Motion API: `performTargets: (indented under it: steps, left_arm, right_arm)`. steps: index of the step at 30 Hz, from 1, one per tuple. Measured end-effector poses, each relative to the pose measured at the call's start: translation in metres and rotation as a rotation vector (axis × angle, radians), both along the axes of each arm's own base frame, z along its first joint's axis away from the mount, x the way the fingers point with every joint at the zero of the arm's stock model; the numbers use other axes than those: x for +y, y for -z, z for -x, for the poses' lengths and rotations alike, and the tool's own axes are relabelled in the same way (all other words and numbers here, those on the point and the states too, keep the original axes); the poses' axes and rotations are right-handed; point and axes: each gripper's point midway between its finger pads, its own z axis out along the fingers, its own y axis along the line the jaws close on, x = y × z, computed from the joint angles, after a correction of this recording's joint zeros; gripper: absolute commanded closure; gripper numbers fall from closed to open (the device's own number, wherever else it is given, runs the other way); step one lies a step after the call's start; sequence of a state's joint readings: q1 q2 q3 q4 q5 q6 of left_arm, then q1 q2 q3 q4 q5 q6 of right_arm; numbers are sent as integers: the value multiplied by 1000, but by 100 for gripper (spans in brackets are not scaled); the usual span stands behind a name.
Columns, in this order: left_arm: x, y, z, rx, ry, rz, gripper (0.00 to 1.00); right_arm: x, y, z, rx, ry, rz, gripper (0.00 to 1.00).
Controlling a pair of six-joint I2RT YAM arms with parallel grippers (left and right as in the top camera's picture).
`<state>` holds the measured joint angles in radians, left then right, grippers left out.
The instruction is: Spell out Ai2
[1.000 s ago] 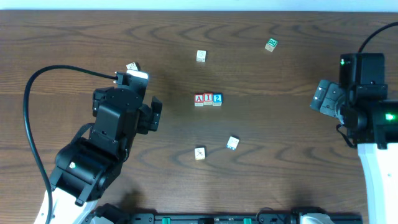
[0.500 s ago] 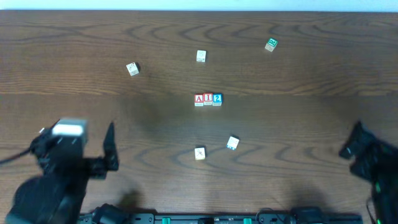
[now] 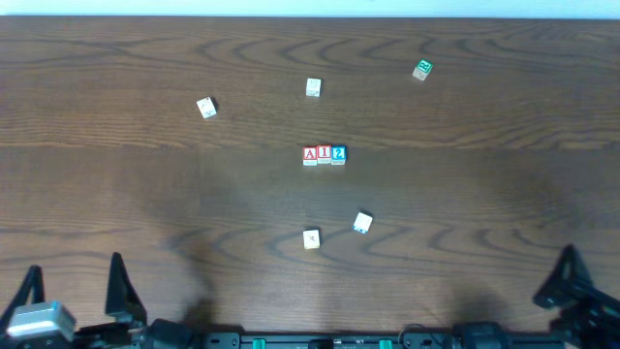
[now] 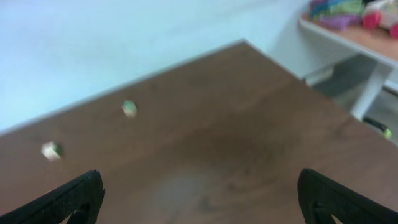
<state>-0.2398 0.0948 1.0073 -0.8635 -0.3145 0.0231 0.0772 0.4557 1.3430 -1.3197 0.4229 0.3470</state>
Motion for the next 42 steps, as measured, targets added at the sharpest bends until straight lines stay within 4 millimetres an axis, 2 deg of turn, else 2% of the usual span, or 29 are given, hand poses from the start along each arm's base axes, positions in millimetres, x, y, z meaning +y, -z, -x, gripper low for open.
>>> performTargets:
  steps: [2, 6, 8, 11, 16, 19, 23, 28, 34, 38, 42]
  left_arm:
    - [-1, 22, -7, 40, -13, -9, 5]
    - [-7, 85, -36, 205, -13, -49, 4]
    - [-9, 111, -44, 272, -13, -65, 5]
    - [-11, 150, -52, 368, -10, -88, 5]
    - [-11, 214, -46, 553, 0, -135, 5]
    - [-12, 240, -46, 623, 8, -155, 5]
    - [-13, 265, -46, 684, 11, -171, 5]
    - [-14, 265, -50, 669, 11, -168, 5]
    - [-15, 265, -54, 654, 11, -164, 5]
    - [-15, 265, -54, 654, 12, -164, 5]
    - [-15, 265, -54, 654, 12, -164, 5]
  right_arm:
    - [1, 23, -8, 67, 0, 5, 1]
    - [2, 81, -17, 225, -2, 16, 1]
    - [2, 101, -22, 265, -3, 19, 1]
    - [3, 123, -29, 290, -3, 20, 1]
    - [3, 148, -35, 293, -3, 21, 1]
    - [4, 171, -40, 327, -3, 23, 1]
    - [4, 199, -44, 382, -3, 28, 1]
    - [4, 237, -45, 456, -4, 33, 1]
    - [4, 292, -41, 542, -5, 38, 1]
    - [6, 302, -48, 513, -10, 32, 1]
    - [6, 302, -49, 509, -12, 30, 1]
